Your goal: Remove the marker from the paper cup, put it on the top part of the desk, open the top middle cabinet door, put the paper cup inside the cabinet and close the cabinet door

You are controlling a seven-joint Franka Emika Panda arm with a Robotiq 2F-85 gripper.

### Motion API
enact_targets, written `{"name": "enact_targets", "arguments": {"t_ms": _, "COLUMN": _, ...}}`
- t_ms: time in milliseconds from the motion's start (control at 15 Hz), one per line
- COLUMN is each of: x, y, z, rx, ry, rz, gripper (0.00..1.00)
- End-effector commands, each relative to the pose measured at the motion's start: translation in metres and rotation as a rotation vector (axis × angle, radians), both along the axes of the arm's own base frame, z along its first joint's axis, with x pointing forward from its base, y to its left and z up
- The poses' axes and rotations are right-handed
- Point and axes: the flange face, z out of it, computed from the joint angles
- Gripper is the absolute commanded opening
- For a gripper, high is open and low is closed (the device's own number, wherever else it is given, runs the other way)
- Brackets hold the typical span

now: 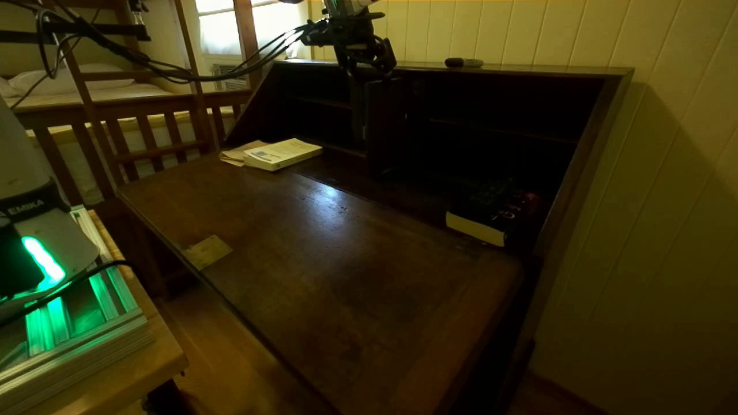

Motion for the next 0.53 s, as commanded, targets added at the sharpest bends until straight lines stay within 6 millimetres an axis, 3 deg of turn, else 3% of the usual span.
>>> {"name": "enact_targets", "arguments": {"t_ms": 0, "x": 0.013, "y": 0.013, "z": 0.004, "rx": 0.021, "ry": -0.012, "rz": 0.072, "gripper": 1.00}}
{"name": "enact_targets", "arguments": {"t_ms": 467, "x": 0.022, "y": 0.059, "z": 0.006, "rx": 0.115, "ry": 0.016, "rz": 0.233, "gripper": 1.00}}
